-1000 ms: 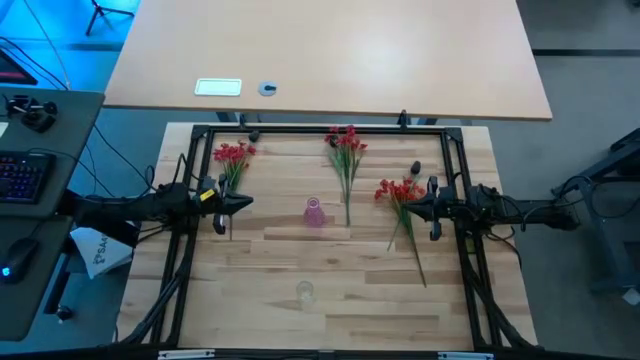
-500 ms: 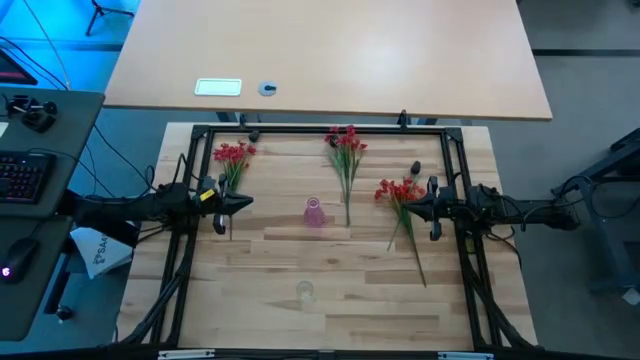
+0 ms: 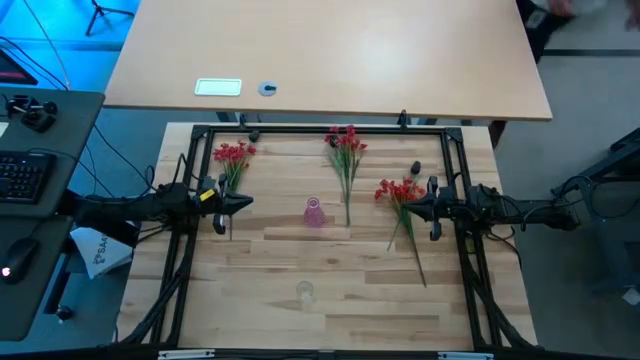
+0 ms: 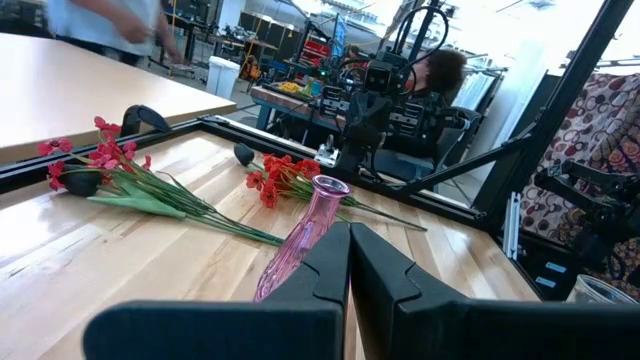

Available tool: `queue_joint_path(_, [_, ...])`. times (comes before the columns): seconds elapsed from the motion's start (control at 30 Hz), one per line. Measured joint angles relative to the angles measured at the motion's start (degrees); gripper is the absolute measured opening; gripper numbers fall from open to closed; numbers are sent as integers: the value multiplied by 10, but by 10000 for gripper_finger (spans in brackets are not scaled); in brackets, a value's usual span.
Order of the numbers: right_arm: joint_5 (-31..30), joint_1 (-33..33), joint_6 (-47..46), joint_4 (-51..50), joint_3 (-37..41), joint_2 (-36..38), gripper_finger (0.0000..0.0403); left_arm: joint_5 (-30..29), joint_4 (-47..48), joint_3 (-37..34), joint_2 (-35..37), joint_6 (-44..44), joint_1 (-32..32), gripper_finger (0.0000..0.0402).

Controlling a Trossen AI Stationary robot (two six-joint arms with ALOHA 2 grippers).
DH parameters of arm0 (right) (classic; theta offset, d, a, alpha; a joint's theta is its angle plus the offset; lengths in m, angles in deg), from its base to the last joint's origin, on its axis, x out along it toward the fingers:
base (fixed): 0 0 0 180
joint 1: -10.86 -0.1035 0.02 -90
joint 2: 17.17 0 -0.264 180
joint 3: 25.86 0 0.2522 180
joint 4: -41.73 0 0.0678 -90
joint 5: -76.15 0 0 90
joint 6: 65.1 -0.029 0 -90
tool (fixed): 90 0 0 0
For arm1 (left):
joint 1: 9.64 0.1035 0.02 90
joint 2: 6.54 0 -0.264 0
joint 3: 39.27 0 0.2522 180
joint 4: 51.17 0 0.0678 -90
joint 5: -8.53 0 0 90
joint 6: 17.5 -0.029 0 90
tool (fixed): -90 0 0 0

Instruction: Sort flowers into vase by color

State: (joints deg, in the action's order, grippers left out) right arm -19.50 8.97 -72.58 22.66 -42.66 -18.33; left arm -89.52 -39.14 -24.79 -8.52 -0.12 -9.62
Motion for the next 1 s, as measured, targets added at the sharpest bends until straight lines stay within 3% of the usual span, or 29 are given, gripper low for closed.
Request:
queue_joint_path(0.2, [0, 0, 0, 0, 0, 0, 0, 0, -1, 0, 0, 19, 0, 0])
queue_joint_path(0.33, [0, 0, 0, 0, 0, 0, 0, -5, -67, 0, 0, 149, 0, 0])
queue_joint_path(0.53, [0, 0, 0, 0, 0, 0, 0, -195, -174, 0, 0, 303, 0, 0])
queue_joint_path(0.73, [0, 0, 0, 0, 0, 0, 0, -293, -257, 0, -31, 381, 1, 0])
queue_joint_path(0.87, [0, 0, 0, 0, 0, 0, 0, -282, -441, 38, -135, 293, -3, 0])
queue_joint_path(0.93, [0, 0, 0, 0, 0, 0, 0, -268, -460, 96, -211, 237, -6, 0])
queue_joint_path(1.0, [0, 0, 0, 0, 0, 0, 0, -257, -419, 162, -287, 194, -9, 0])
